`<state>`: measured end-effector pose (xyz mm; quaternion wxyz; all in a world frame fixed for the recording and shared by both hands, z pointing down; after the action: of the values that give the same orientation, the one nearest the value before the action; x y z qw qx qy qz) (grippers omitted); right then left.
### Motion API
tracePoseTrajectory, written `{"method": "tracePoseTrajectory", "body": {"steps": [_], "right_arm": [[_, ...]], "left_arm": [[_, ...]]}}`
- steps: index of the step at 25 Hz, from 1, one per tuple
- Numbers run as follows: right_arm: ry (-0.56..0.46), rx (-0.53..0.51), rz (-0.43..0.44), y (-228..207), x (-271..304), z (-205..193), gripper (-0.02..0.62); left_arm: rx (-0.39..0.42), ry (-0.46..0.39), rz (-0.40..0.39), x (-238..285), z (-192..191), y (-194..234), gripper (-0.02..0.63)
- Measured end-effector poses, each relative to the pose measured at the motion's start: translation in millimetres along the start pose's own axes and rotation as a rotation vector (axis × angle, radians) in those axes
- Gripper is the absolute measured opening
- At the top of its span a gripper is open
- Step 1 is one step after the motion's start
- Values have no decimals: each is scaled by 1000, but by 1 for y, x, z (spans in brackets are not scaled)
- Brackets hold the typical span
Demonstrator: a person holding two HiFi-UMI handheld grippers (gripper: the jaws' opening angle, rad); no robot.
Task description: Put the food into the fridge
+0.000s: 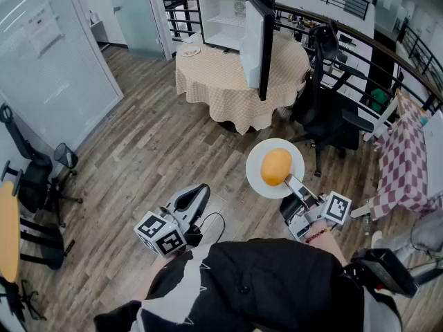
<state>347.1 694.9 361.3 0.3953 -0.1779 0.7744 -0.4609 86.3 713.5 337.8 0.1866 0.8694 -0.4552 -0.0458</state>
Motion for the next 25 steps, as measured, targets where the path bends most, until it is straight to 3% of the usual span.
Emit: {"method": "tracePoseTrajectory", "body": {"steps": [13,21,25], "right_arm": [[-15,25,1,-9,20,-18,34],[-40,71,-4,-37,54,-51,32],[-30,36,-30,-62,55,-65,34]], "left_arm": [[-18,-7,13,-15,5,30,14],[-12,0,50,-43,10,77,14],[-13,5,59,-53,1,102,14]]}}
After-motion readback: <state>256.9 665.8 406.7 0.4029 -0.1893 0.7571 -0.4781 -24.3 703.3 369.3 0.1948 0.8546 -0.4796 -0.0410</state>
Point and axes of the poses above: the fingertips, and each gripper's own axes: x forward along the fingers, y to its left, z out of its top, the point moved 3 cm from there along -x, backward along the fingers, and after that the axes turned 15 degrees about z, right-handed, at the moved point
